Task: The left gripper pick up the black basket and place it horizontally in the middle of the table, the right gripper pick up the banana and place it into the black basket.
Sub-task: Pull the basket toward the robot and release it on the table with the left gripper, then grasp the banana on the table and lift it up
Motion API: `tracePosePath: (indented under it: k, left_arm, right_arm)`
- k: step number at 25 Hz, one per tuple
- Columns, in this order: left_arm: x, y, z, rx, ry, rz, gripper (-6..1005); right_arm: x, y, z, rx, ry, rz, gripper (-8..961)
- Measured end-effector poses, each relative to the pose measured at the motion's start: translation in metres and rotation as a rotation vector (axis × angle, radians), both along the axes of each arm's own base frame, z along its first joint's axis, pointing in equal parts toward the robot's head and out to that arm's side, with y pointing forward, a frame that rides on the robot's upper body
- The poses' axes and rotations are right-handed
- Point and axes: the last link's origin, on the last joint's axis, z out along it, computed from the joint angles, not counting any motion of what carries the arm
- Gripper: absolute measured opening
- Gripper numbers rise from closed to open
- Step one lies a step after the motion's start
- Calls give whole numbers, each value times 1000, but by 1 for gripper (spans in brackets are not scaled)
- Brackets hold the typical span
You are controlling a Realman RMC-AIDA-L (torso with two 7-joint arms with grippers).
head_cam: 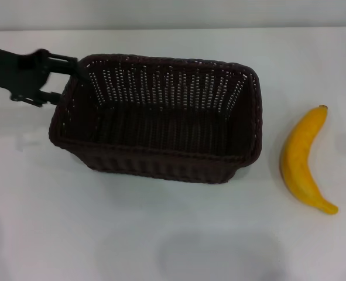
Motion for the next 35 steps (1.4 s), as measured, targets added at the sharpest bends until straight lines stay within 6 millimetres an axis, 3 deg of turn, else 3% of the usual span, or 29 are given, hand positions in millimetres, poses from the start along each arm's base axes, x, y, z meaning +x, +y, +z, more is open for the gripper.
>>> tracePosePath:
  k: [6, 7, 15, 35]
  left_arm:
    - [-14, -3, 28, 74, -9, -14, 865]
    - [-17, -3, 44, 133, -4, -55, 864]
    - [-37, -7, 85, 458, -29, -242, 860]
    - [-71, -32, 83, 895, 43, -434, 854]
  right_arm:
    - [3, -4, 0, -3, 2, -9, 859]
    - [3, -3, 0, -7, -2, -7, 859]
    - [0, 3, 0, -77, -54, -23, 858]
    - [-13, 10, 22, -180, -12, 51, 858]
